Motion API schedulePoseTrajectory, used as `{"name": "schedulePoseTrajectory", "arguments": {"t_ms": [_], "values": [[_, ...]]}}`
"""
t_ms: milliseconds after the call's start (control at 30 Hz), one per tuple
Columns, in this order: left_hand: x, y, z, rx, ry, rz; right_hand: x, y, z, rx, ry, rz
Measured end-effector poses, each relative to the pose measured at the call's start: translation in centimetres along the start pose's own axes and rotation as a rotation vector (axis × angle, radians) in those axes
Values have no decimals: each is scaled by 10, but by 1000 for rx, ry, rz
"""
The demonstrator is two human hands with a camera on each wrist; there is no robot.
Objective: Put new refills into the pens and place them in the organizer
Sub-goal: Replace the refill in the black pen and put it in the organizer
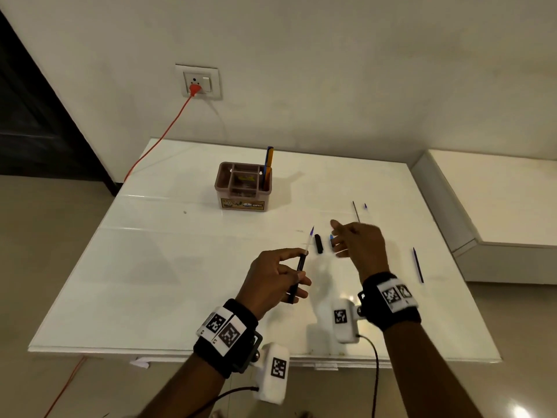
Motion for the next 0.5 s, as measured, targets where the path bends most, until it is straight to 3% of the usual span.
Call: {"name": "schedulePoseTrajectory", "arguments": {"t_ms": [100,167,500], "values": [[-2,-1,-4,16,7,-4,-36,11,-20,94,190,-27],[-2,-2,-6,26,3,-6,-45,12,-27,94,228,-21],[3,0,-23,93,32,-7,-39,3,-3,248,104,-84]]}}
Point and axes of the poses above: each hand's wrist, its own x-axis towards the middle knuckle, its own z-axis out of the back of the hand, y = z × x, the point moved 6 cm from there along x, towards the middle knuckle, and after that the axes turned 4 degrees about y, right-handed, at the moved point
